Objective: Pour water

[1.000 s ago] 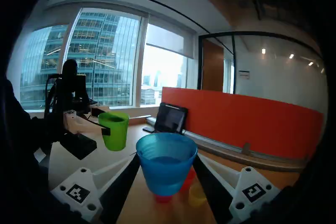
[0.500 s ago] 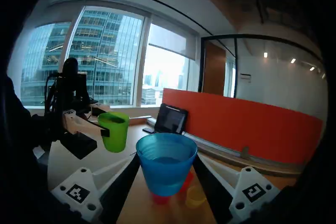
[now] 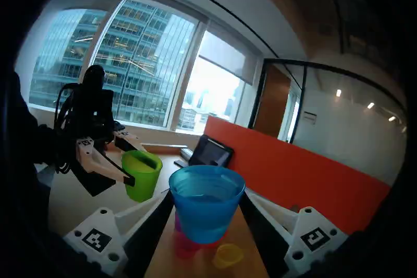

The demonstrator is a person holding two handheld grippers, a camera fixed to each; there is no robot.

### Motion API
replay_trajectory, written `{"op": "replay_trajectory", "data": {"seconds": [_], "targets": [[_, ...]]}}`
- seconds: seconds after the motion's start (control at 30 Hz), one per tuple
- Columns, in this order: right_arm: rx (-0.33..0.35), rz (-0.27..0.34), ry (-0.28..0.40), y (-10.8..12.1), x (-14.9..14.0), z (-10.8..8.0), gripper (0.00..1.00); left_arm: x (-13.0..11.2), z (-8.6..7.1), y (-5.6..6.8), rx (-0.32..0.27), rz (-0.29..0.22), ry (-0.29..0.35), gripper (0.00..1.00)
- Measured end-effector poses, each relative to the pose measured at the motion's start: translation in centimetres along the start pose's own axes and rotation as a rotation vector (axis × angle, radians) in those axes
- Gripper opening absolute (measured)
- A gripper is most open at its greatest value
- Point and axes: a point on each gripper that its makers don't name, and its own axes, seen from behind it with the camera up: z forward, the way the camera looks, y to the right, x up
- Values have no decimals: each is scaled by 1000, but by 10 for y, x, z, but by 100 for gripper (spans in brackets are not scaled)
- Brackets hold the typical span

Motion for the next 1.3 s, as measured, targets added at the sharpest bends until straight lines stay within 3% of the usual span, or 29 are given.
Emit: {"op": "replay_trajectory", "data": {"seconds": [0.33,0.9,1.3], "targets": [[-20,-221,-2,11,24,9,90,0,1,7,-12,-3,2,87],[-36,-537,38,23,85,30,90,-1,3,14,-29,-7,1,87],[-51,-745,44,29,110,45,90,-1,4,18,-38,-7,-2,87]]}}
